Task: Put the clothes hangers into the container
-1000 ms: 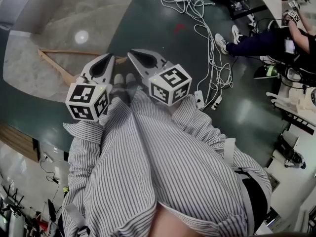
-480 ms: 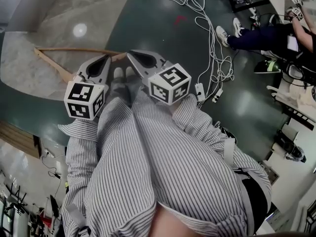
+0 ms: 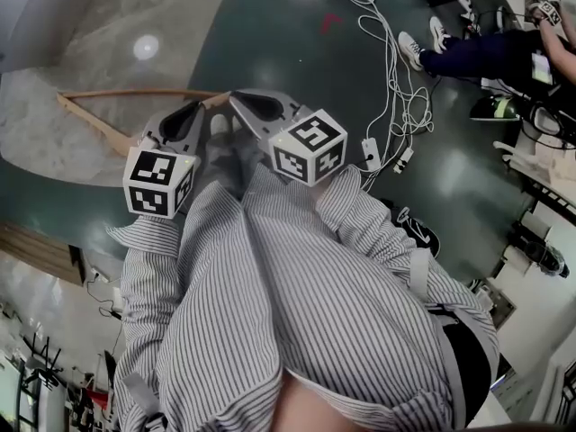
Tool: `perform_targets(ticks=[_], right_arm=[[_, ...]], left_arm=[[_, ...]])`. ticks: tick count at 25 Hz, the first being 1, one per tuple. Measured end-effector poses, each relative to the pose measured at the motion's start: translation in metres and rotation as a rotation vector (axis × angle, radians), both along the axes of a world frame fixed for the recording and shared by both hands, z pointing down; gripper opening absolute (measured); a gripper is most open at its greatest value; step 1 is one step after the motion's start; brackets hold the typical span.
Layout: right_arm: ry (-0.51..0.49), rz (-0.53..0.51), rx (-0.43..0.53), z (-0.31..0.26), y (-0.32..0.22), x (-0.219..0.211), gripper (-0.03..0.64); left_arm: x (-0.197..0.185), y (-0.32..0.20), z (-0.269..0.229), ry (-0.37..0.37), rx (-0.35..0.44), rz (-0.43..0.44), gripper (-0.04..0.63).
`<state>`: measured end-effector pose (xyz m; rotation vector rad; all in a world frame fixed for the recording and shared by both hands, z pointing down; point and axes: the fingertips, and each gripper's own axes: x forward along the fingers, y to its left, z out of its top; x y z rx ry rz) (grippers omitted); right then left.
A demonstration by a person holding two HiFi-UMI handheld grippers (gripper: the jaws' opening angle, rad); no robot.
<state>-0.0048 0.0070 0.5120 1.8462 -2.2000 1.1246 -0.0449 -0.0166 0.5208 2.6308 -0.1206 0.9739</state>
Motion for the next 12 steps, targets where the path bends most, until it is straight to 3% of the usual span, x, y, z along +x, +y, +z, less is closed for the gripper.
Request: perform_targets(ticks=[6,12], right_arm=[[-0.060,0.007,-0.017,0.010,-0.002,0.002,0.015],[-0.055,0.002,-0.015,0.015,-0.006,0.004,0.014]], left_arm=[[0.001,0.000,0.019,-0.081,0.075,0.068,0.012],[0.005,0.005,0.033,-0.112,0.083,0.134,0.012]])
